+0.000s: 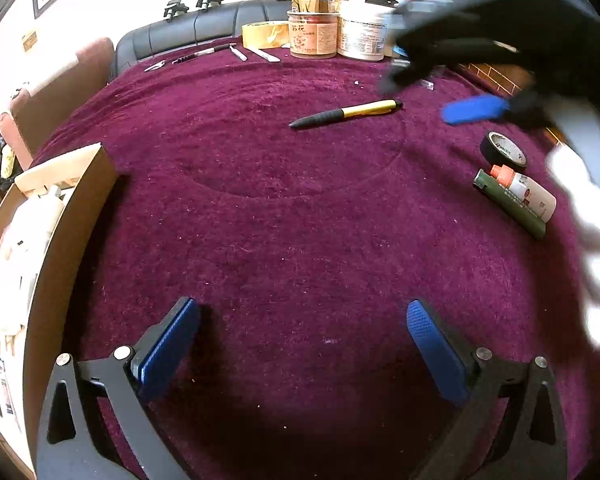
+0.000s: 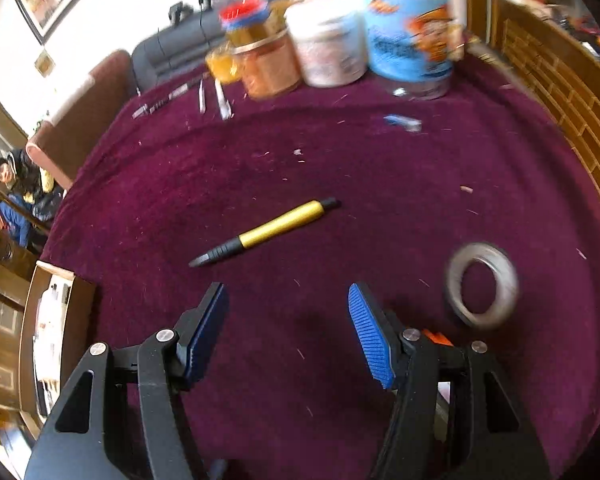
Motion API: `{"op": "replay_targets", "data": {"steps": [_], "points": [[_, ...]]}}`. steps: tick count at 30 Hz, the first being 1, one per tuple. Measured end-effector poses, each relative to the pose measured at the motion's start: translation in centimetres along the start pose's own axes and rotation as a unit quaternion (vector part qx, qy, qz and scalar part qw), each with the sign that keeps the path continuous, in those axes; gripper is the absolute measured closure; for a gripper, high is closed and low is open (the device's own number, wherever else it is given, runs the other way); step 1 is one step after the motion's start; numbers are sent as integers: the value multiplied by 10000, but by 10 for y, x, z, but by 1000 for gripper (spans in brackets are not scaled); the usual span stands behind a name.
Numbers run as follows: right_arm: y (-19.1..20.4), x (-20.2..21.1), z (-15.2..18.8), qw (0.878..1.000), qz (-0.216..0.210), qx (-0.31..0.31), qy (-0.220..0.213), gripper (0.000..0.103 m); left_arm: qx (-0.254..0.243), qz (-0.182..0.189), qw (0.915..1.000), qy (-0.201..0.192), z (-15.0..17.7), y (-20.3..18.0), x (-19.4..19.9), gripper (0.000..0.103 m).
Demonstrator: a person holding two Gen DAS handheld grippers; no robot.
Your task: Organize rigid objects
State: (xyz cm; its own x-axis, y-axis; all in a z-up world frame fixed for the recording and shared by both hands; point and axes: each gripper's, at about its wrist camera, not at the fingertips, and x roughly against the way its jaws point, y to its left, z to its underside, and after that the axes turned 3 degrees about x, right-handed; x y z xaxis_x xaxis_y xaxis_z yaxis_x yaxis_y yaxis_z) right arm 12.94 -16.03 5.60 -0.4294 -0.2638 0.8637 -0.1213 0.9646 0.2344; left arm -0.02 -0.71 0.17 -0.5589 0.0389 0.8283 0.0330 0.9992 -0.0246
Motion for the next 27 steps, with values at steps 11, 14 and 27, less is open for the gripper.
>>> {"op": "replay_targets", "data": {"steps": [11, 14, 27], "points": [[47, -67, -37, 9919, 871, 737, 554, 89, 54, 339, 9994, 4, -3, 9, 2, 2], [48, -64, -30, 9912, 819, 855, 593, 96, 504, 826, 9953, -30, -5, 27, 6, 2], [18, 28, 93, 9893, -778, 58, 1235, 96, 1491, 1300, 9800, -213, -4, 73, 14, 1]]}}
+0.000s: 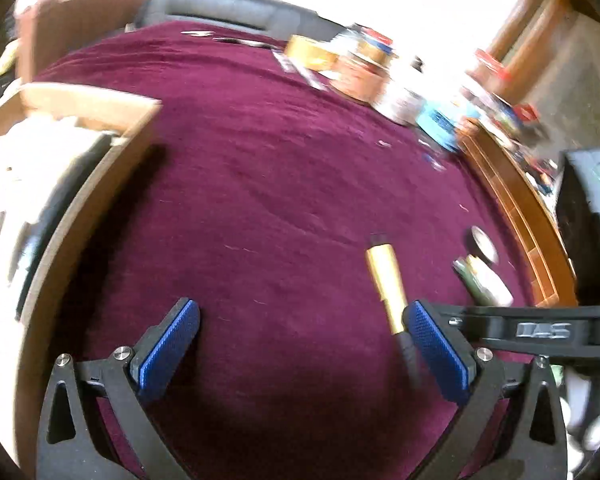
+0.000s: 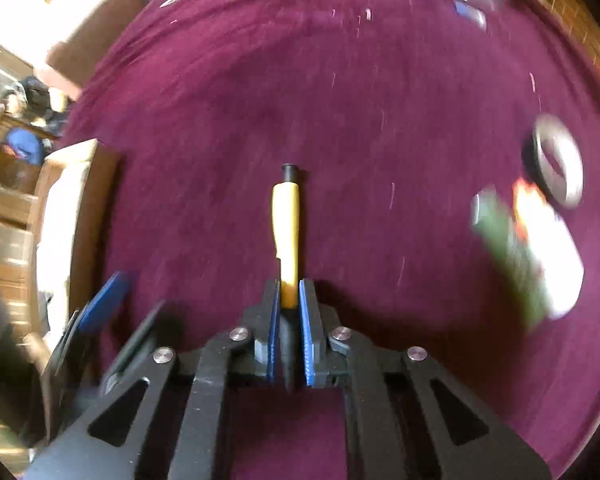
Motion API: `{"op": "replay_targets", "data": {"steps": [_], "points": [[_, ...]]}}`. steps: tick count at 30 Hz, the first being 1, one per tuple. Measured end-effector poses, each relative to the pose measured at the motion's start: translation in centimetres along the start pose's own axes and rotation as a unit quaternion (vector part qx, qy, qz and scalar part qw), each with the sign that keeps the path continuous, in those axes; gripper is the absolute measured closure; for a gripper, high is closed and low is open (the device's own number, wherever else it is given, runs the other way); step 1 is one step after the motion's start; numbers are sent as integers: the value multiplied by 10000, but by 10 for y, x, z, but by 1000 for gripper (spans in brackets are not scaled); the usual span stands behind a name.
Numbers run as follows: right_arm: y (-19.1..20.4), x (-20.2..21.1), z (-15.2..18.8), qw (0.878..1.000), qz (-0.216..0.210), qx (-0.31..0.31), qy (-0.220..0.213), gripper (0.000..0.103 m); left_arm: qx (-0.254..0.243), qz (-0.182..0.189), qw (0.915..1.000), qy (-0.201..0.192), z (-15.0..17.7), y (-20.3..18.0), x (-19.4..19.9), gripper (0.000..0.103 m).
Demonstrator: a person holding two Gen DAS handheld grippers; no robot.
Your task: Organize rigid objects
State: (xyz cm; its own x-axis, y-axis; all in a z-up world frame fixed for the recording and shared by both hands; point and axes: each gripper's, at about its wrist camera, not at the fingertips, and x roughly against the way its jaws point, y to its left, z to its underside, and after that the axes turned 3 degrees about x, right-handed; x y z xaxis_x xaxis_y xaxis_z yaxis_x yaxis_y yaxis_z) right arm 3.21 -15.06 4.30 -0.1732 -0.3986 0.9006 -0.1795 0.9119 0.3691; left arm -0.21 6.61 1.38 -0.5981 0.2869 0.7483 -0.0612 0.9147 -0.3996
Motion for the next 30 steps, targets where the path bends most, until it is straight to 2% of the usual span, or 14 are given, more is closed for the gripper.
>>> {"op": "replay_targets", "data": {"steps": [1, 2, 4, 5, 7, 9, 12, 16, 17, 21, 24, 27, 30], "points": [[-5, 21, 7, 9994, -25, 81, -330, 96, -123, -48, 9999, -29, 0, -4, 0, 1], [-10, 38, 11, 9975, 138, 140, -674, 94, -157, -60, 9998, -57, 2, -7, 1, 1], [-21, 69, 18, 9890, 659, 249, -1300, 87, -110, -4, 9999, -80, 2, -5, 3, 1], [-27, 78, 20, 9851, 881, 268, -1454, 78, -95, -2, 9999, -67, 2, -4, 2, 1], [-44, 85, 27, 9781, 1354, 243, -1559, 68, -94, -19, 10000, 14, 2, -3, -2, 1], [-61, 80, 29, 9749, 1632, 177, -1502, 68, -153, -68, 9999, 7, 1, -5, -4, 1], [-72, 69, 26, 9758, 1616, 171, -1464, 68, -190, -74, 9998, 4, 1, -6, -5, 1], [-56, 55, 20, 9823, 1074, 508, -1449, 69, -180, -61, 9998, -19, 1, -6, -4, 1], [-54, 51, 20, 9830, 1048, 560, -1403, 69, -193, -76, 9998, -25, 2, -6, -5, 1], [-62, 28, 5, 9760, 1599, 554, -1368, 68, -262, -149, 9995, -35, 2, -9, -6, 1], [-73, 14, -1, 9754, 1735, 339, -1317, 68, -300, -192, 9994, -43, 3, -10, -7, 1], [-75, 17, 11, 9732, 1709, 234, -1518, 72, -366, -269, 9989, -68, 5, -12, -7, 1], [-85, 26, 35, 9738, 1289, -202, -1863, 81, -524, -485, 9974, -88, 10, -18, -8, 5]]}}
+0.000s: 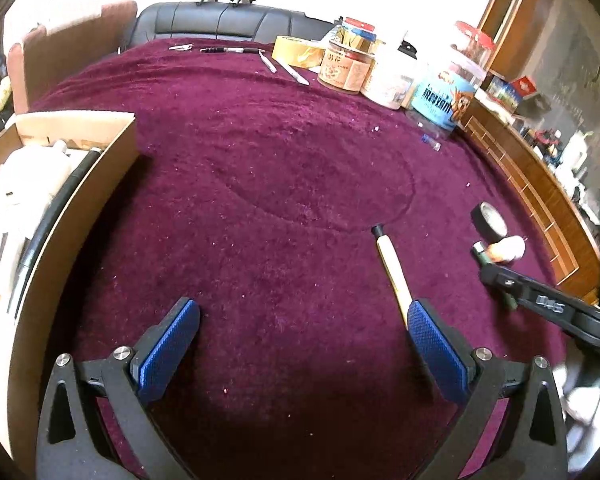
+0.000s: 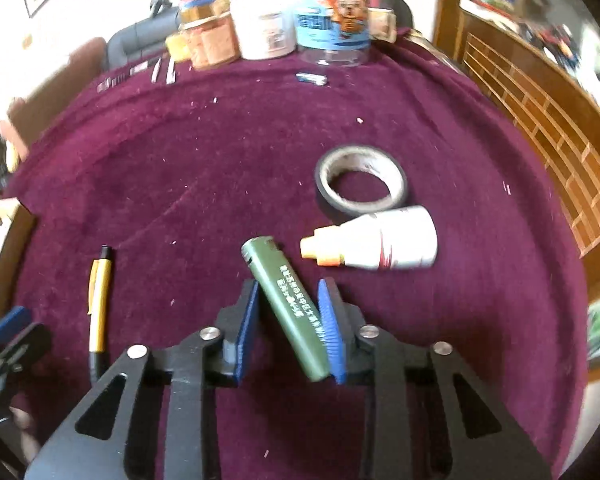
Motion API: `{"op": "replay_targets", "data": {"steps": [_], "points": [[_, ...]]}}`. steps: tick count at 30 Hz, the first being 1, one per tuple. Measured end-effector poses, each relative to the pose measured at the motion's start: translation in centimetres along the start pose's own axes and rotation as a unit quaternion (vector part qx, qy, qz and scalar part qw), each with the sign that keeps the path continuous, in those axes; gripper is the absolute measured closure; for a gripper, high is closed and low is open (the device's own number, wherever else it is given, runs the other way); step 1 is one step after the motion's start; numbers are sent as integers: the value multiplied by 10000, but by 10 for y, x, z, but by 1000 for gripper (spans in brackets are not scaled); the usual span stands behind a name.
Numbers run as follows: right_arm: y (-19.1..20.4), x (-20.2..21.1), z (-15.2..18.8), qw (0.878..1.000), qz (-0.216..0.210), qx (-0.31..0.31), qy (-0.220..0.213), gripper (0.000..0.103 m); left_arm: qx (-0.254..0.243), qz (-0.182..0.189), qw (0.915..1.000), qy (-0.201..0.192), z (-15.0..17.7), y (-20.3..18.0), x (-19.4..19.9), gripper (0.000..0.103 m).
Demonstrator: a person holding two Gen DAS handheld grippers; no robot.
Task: Organize rigid objects
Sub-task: 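Grasp the green lighter with the right tool while the left tool holds the pen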
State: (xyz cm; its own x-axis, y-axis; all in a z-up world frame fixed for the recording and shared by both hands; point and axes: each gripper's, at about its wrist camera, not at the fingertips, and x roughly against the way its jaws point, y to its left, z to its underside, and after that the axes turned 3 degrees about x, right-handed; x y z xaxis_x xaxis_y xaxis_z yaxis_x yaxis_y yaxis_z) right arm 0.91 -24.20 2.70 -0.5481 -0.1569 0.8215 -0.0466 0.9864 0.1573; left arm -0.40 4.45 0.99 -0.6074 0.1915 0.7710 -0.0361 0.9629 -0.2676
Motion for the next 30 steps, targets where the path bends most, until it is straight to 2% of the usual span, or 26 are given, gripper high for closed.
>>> {"op": "replay_targets", "data": {"steps": [2, 4, 7, 10, 13, 14, 15, 16, 18, 20, 23, 30], "points": [[-8, 6, 11, 9993, -201, -203, -258, 85, -139, 34, 9999, 48, 2, -6, 1, 16], [-15, 13, 20, 9968, -470, -417, -494, 86, -310, 31, 9994, 134, 3, -15, 0, 44], [-29, 9, 16, 9926, -808, -773, -479, 86, -387, -117, 9989, 244, -1, -29, -6, 46], [-30, 7, 15, 9914, -910, -808, -479, 86, -520, -239, 9981, 247, -6, -46, -17, 45], [-27, 8, 16, 9919, -888, -770, -485, 86, -1231, -740, 9894, 200, -1, -74, -33, 32], [-27, 8, 17, 9917, -906, -767, -489, 86, -1432, -790, 9865, 62, 2, -80, -32, 33], [-28, 7, 17, 9913, -946, -776, -486, 86, -1465, -754, 9863, 103, 2, -81, -32, 43], [-29, 8, 18, 9905, -999, -811, -487, 86, -1427, -492, 9883, 215, 0, -80, -30, 65], [-32, 7, 18, 9892, -1083, -862, -485, 86, -1509, -468, 9870, 295, 0, -81, -24, 96], [-34, 7, 19, 9890, -1101, -857, -486, 86, -1371, -293, 9893, 399, 2, -73, -16, 97], [-33, 7, 19, 9891, -1101, -848, -495, 86, -1126, 76, 9931, 317, 7, -58, 11, 96], [-29, 9, 19, 9901, -1066, -709, -583, 86, -404, 890, 9951, -139, 25, 8, 101, 96]]}}
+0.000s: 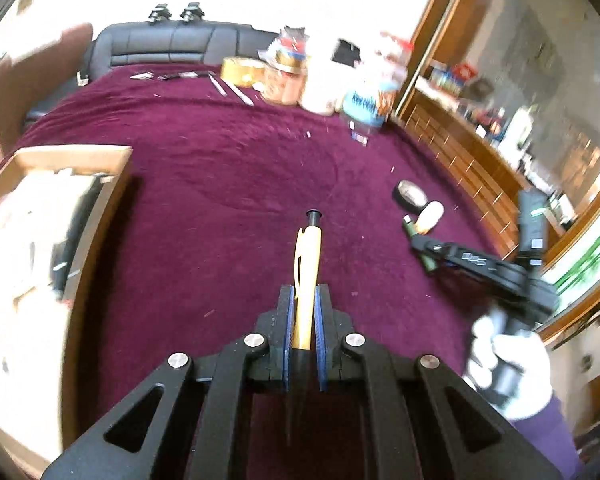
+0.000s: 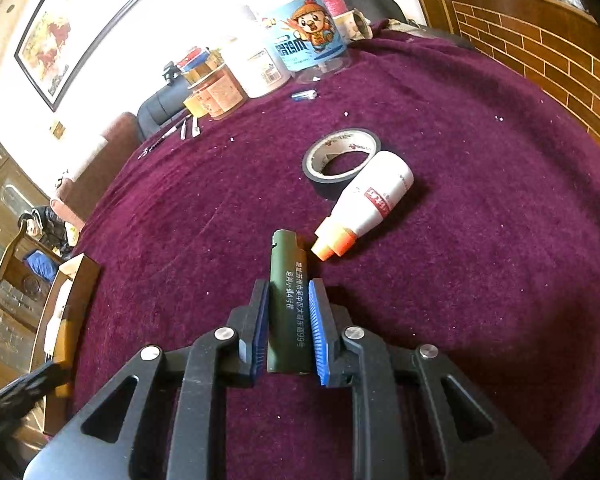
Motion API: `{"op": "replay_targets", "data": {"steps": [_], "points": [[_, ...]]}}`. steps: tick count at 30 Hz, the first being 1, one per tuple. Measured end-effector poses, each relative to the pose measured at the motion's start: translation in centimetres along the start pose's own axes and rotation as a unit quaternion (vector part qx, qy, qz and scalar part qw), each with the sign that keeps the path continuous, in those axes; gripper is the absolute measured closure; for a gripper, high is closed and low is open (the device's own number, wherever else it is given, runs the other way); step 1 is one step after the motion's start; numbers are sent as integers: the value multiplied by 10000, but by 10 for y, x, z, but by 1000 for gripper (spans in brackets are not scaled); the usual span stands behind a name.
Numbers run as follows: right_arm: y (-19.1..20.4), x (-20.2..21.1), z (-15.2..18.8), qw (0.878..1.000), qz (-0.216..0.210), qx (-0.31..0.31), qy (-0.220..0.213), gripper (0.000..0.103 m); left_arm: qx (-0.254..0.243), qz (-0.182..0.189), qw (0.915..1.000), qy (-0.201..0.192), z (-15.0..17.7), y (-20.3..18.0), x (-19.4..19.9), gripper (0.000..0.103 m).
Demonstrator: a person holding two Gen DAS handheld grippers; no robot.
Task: Organize rigid objects
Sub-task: 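Grasp the green lighter with the right tool while the left tool holds the pen, then carry the yellow pen and green lighter into the box and release both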
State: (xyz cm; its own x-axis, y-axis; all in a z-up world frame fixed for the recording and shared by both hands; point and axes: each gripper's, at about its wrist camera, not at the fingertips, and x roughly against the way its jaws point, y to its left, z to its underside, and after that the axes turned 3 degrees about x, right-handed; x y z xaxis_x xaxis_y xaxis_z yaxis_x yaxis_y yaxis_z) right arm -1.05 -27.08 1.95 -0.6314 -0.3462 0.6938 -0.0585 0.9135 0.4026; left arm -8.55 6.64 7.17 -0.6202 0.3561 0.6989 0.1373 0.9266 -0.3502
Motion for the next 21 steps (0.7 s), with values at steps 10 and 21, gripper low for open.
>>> {"op": "replay_targets", "data": {"steps": [10, 21], "points": [[7, 6, 6, 9997, -16, -217, 145, 86, 1007, -998, 9885, -526, 20, 133, 84, 96], [164, 26, 30, 9815, -1659, 667, 686, 86, 1713, -1231, 9773, -180, 29, 213, 65, 96]]}}
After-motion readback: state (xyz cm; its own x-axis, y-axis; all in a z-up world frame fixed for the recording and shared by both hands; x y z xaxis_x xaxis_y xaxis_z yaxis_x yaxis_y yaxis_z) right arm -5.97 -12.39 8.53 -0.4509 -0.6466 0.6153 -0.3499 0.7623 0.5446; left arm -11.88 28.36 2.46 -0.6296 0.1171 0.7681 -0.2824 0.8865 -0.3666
